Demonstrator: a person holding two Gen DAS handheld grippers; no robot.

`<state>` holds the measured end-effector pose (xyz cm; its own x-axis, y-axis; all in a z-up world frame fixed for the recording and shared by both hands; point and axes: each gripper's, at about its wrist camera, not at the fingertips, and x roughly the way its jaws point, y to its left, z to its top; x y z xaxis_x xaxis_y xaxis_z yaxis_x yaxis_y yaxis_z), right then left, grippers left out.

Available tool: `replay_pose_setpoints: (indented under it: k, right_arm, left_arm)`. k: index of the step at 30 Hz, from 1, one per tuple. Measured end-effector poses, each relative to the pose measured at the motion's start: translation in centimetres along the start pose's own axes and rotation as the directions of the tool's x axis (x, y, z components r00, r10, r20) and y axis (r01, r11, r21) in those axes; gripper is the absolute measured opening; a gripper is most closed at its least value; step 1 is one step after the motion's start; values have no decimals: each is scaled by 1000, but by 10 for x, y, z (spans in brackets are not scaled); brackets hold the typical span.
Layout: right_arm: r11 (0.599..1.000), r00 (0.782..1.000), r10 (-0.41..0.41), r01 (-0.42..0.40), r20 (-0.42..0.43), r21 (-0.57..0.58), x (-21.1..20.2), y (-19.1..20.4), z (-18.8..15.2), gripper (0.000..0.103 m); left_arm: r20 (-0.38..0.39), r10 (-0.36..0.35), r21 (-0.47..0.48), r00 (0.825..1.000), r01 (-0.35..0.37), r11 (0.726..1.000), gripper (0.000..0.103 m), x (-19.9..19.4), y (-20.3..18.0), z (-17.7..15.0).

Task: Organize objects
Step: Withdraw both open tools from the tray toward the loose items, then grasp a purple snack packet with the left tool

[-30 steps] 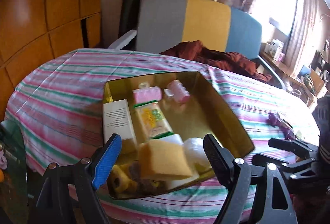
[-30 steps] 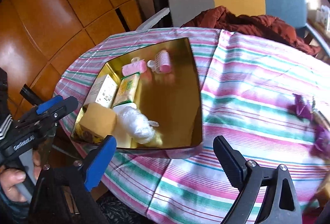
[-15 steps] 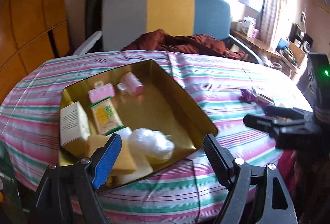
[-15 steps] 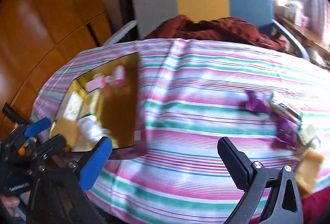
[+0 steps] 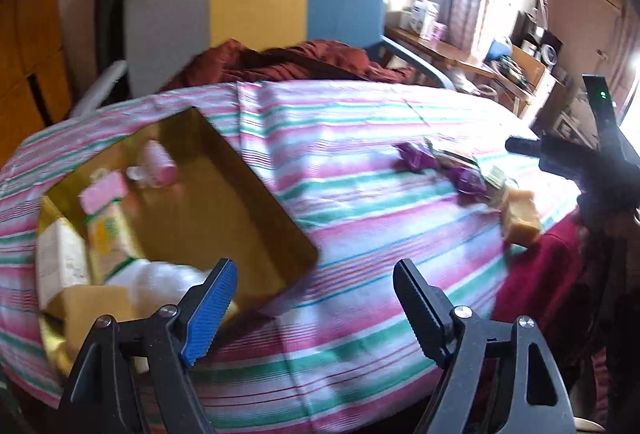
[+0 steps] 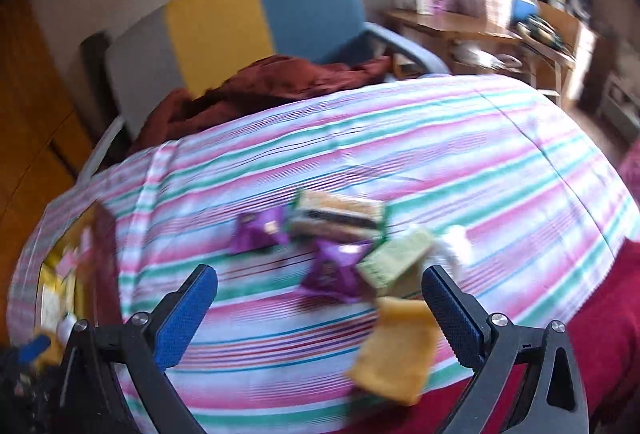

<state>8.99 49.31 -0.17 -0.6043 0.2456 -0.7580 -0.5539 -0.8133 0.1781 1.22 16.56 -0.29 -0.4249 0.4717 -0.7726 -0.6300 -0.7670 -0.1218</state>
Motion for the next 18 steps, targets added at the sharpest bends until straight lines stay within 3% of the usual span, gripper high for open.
replay_pose_setpoints:
  k: [3, 6, 8, 12, 18]
  right_arm:
    - [991, 1000, -26, 25, 5, 128, 3, -36, 4, 103]
    - [954, 996, 83, -87, 24, 287, 7, -66, 1, 103]
    - [929, 989, 109, -139, 103, 344, -1, -78, 1, 103]
    - [896, 980, 148, -190, 134, 402, -2, -91, 0, 103]
    - [898, 977, 165, -204, 132, 389, -1, -87, -2, 103]
  left_arm:
    - [-38, -30, 25, 999, 31, 999, 81, 13, -14, 0]
    - [-67, -26, 62, 997, 31, 998, 80, 25, -28, 0]
    - [-88, -39, 73, 995, 46, 996, 78, 33, -34, 1]
    - [-116, -61, 91, 991, 72, 993, 78, 48, -48, 4]
    - [-156, -85, 135, 984, 107, 985, 78, 69, -73, 12]
